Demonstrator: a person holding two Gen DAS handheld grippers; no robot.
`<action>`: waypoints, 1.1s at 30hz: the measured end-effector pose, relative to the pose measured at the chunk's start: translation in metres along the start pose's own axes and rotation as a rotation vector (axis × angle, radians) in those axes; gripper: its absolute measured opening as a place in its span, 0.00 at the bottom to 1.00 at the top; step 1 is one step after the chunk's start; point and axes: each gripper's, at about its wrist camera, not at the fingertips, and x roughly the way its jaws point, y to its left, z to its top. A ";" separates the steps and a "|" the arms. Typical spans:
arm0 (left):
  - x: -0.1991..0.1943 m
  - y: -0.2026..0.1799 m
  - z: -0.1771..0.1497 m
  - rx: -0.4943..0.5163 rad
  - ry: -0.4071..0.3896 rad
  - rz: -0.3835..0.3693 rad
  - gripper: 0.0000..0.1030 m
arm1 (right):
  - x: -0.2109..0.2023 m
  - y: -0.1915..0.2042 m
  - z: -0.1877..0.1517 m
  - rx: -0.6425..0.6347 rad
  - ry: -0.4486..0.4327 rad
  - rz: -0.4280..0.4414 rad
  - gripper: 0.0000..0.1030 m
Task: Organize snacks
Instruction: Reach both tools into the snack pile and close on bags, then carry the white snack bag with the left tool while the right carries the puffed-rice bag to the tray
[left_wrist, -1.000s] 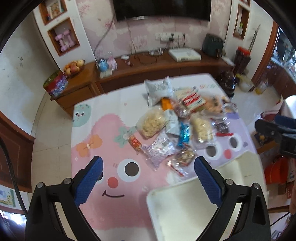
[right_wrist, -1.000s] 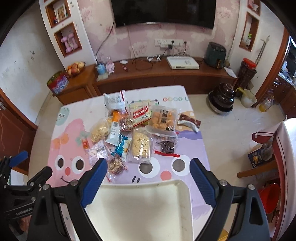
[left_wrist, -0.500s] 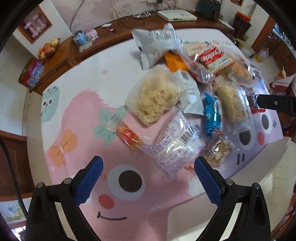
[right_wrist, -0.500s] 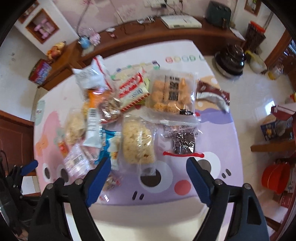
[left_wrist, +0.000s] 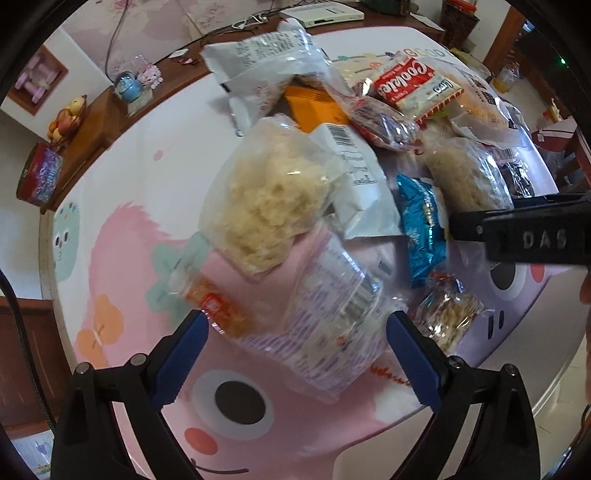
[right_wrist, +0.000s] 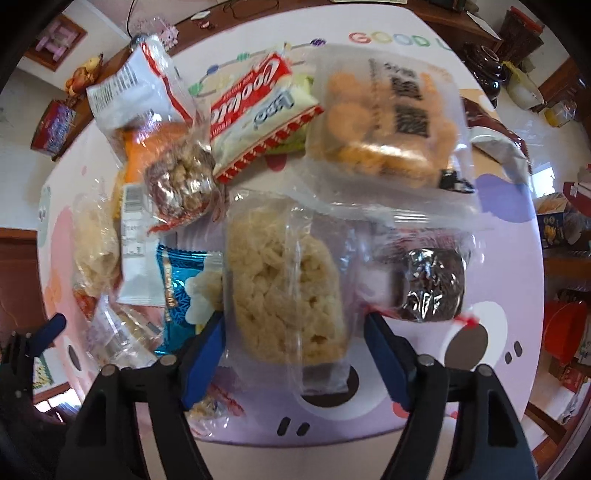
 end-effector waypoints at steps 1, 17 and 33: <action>0.004 -0.002 0.003 0.001 0.014 -0.014 0.89 | 0.002 0.004 0.000 -0.009 -0.003 -0.013 0.68; -0.038 0.023 -0.014 -0.173 -0.069 -0.052 0.43 | -0.037 0.011 -0.049 -0.120 -0.106 0.022 0.55; -0.224 -0.037 -0.123 -0.283 -0.346 -0.014 0.43 | -0.197 -0.022 -0.142 -0.195 -0.332 0.242 0.55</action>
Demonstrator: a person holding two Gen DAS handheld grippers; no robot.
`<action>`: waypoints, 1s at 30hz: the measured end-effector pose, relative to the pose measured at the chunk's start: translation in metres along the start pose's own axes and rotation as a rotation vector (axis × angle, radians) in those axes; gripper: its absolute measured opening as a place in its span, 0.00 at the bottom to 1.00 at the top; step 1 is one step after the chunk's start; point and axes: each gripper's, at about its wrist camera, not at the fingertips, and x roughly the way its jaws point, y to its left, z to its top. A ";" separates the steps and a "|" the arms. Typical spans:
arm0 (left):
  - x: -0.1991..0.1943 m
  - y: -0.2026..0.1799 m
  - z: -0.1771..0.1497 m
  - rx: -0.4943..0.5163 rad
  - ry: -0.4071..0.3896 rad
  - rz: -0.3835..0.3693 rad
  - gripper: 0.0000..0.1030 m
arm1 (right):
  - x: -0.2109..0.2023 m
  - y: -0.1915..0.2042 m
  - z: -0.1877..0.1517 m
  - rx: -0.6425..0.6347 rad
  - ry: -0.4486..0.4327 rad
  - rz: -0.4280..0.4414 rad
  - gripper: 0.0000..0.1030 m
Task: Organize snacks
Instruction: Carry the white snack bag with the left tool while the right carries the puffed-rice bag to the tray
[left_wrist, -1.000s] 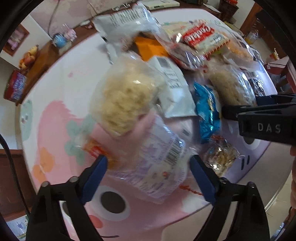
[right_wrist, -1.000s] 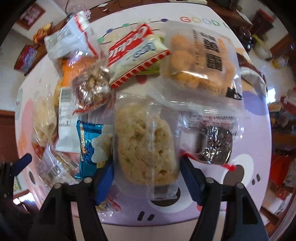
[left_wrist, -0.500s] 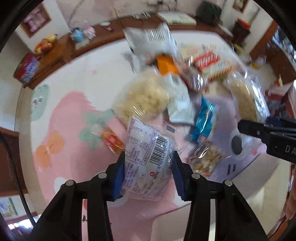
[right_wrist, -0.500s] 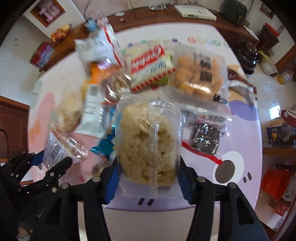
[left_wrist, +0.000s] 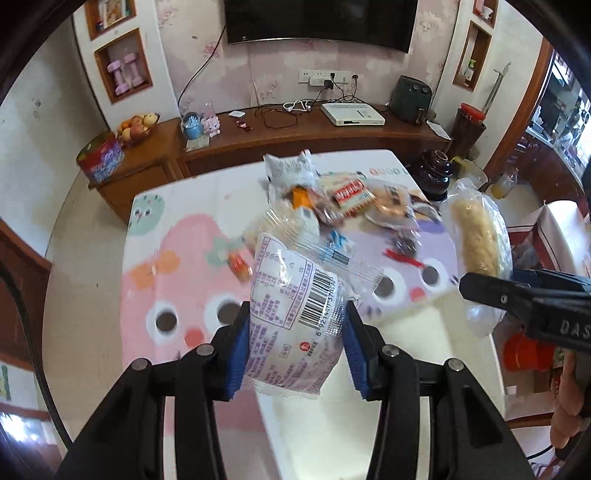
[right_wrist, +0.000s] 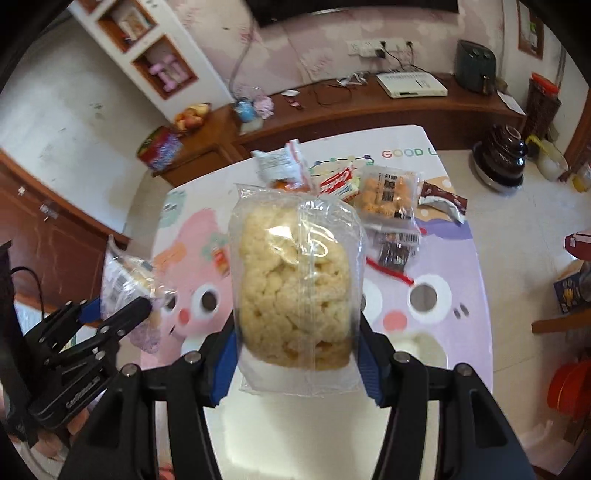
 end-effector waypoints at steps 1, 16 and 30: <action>-0.004 -0.006 -0.011 -0.007 0.003 0.003 0.43 | -0.012 0.004 -0.014 -0.015 -0.005 0.009 0.55; -0.008 -0.053 -0.120 -0.042 0.076 0.097 0.43 | -0.028 -0.003 -0.122 -0.109 0.040 -0.066 0.55; -0.008 -0.057 -0.151 -0.068 0.102 0.105 0.82 | -0.008 -0.001 -0.160 -0.126 0.099 -0.099 0.56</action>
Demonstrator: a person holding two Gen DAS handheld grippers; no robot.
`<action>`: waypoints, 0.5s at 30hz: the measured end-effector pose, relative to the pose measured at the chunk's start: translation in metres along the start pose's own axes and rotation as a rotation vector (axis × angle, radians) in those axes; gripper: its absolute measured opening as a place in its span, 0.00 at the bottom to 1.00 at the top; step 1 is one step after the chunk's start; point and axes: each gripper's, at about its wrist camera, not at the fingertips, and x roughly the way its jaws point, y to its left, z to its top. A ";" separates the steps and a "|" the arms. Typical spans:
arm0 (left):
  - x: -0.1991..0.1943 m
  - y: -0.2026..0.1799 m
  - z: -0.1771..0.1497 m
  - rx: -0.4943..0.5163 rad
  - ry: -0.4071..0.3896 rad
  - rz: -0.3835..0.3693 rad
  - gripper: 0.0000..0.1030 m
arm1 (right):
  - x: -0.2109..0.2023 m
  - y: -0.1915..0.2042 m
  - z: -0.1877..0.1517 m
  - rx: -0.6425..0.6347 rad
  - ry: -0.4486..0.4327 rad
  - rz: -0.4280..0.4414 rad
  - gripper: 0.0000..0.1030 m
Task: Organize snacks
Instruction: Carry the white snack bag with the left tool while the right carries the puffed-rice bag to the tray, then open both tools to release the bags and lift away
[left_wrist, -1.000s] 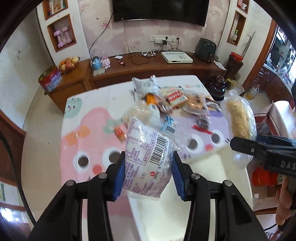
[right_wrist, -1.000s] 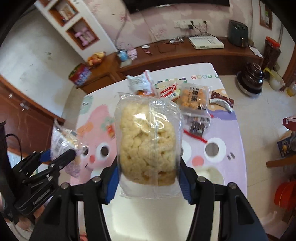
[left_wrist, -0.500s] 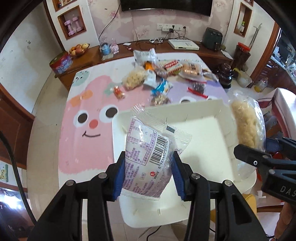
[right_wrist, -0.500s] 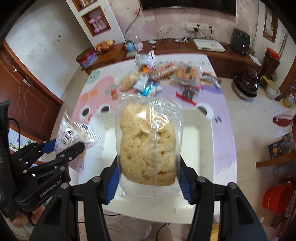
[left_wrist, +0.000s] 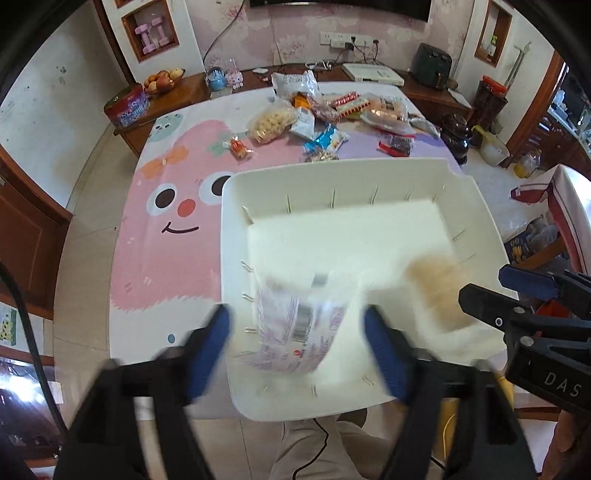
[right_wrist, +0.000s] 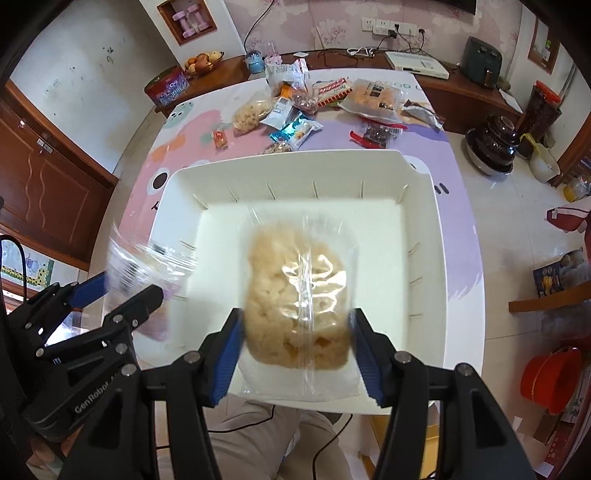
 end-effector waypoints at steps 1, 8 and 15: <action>-0.004 0.001 -0.001 -0.004 -0.017 0.003 0.82 | -0.002 0.002 -0.001 -0.007 -0.008 -0.006 0.56; -0.015 0.008 -0.002 -0.013 -0.043 -0.005 0.82 | -0.017 0.011 -0.002 -0.023 -0.046 -0.001 0.56; -0.026 0.014 -0.005 -0.017 -0.063 -0.012 0.82 | -0.039 0.021 -0.004 -0.052 -0.131 0.025 0.56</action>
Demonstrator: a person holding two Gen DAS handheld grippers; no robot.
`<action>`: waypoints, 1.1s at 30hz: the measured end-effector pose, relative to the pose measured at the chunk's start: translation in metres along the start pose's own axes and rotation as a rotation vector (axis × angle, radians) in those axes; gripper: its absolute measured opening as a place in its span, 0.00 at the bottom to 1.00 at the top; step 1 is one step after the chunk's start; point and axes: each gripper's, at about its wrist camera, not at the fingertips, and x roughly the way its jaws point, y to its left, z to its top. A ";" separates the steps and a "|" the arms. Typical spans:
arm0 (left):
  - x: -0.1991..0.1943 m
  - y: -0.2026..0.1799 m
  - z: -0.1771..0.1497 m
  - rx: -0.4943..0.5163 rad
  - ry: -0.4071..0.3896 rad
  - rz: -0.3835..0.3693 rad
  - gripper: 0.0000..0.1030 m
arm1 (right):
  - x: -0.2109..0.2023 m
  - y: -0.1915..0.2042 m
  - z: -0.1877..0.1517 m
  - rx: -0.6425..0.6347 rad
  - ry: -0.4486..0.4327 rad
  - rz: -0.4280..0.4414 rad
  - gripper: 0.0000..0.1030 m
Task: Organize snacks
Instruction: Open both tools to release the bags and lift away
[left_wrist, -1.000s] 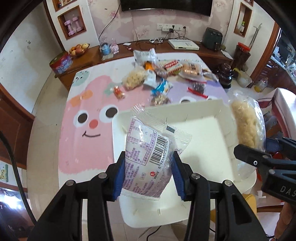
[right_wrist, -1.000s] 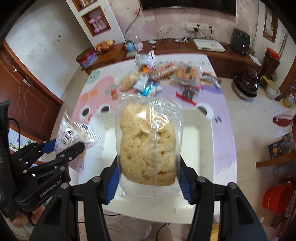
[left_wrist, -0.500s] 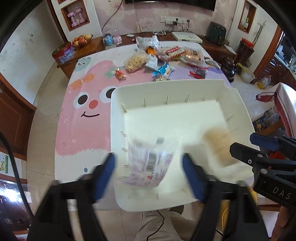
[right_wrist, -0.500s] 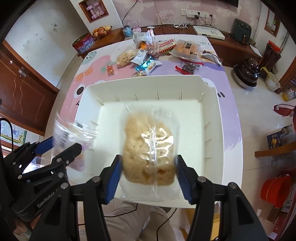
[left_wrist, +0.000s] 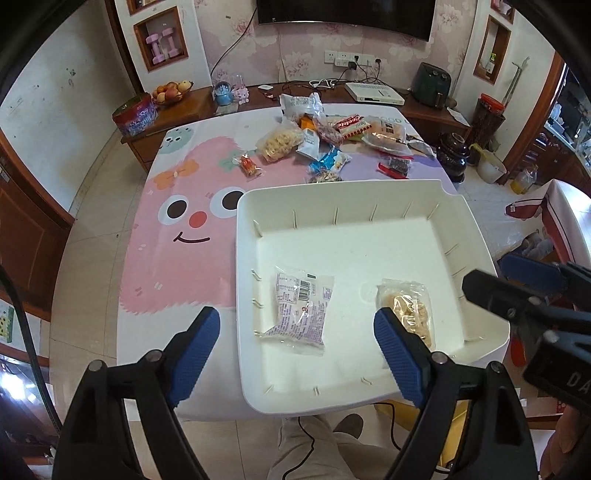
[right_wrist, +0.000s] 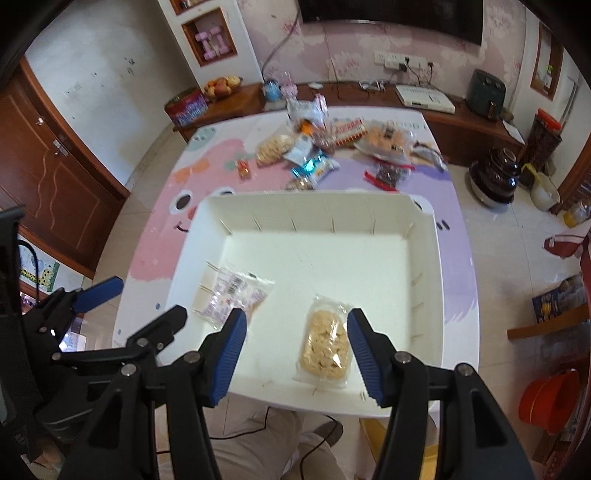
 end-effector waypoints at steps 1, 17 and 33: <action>-0.002 0.000 -0.001 0.000 -0.003 0.000 0.82 | -0.003 0.001 0.000 0.000 -0.015 0.010 0.56; -0.022 0.016 -0.001 -0.028 -0.055 -0.014 0.82 | -0.022 0.000 0.000 0.078 -0.066 0.060 0.56; -0.047 0.053 0.065 -0.078 -0.152 0.041 0.82 | -0.053 -0.012 0.053 0.150 -0.173 0.039 0.55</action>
